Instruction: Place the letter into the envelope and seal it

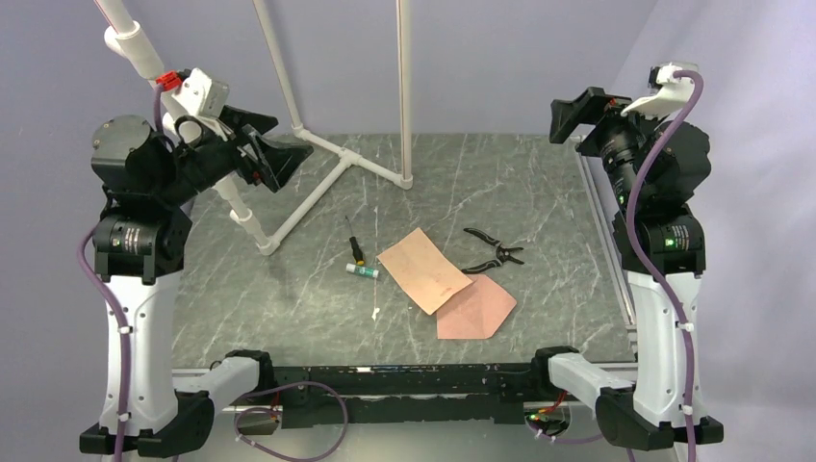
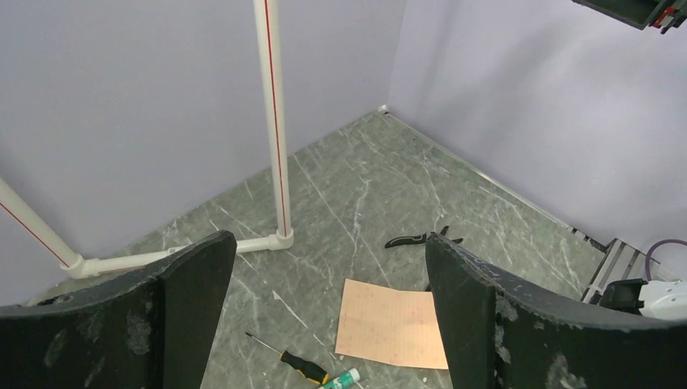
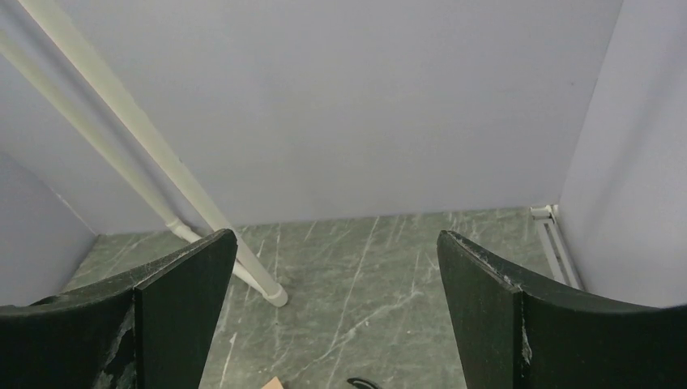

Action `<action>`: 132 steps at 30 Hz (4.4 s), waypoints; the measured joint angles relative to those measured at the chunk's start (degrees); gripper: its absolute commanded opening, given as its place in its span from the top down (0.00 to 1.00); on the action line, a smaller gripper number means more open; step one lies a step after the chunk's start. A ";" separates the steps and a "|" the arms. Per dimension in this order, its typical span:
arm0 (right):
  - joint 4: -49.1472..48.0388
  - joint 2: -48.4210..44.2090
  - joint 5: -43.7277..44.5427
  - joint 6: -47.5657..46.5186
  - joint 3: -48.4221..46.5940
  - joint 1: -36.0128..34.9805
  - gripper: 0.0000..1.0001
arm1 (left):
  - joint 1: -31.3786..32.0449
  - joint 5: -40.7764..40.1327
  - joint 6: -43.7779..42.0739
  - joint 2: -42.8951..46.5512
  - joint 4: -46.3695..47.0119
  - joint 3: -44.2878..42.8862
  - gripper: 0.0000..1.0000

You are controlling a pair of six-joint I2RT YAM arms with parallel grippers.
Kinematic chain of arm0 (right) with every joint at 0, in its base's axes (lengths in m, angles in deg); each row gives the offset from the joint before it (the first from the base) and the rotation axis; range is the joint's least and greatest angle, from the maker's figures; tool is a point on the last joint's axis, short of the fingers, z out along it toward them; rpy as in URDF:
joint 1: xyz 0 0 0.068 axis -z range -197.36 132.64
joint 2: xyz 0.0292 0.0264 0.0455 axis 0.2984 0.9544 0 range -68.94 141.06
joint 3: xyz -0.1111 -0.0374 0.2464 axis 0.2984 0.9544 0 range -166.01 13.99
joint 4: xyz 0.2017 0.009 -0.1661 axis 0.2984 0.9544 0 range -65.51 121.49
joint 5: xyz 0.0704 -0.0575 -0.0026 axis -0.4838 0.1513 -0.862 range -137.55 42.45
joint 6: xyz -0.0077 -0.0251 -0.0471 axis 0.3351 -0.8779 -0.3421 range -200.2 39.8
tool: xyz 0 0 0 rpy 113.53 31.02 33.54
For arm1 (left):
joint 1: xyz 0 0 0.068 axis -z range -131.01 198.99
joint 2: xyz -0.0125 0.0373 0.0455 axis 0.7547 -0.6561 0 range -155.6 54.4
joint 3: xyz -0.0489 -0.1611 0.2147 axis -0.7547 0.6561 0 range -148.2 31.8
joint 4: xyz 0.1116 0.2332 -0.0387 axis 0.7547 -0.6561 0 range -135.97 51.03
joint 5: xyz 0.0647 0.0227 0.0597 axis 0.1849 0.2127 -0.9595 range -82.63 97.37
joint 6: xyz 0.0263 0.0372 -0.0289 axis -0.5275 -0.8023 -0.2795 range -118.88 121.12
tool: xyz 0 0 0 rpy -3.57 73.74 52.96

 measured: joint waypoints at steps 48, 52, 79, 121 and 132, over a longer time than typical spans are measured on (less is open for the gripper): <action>-4.28 12.09 -26.60 33.99 61.24 -8.31 0.41 | 30.93 -11.58 19.17 -47.60 24.52 29.59 0.58; -10.36 13.86 -26.97 35.85 63.84 -8.76 0.48 | 31.41 -11.74 19.82 -48.61 24.63 29.44 0.61; -16.04 -1.40 -35.21 15.58 50.10 -9.11 1.00 | 29.51 -12.09 6.03 -34.16 4.48 3.65 0.10; 26.60 5.62 -53.86 -15.65 9.46 -15.04 1.00 | 29.14 15.89 -25.79 -31.32 -25.88 -7.48 0.96; 17.14 3.10 -55.89 -7.48 8.79 -15.04 0.27 | 29.66 10.12 -19.15 -30.42 -18.45 -9.66 0.98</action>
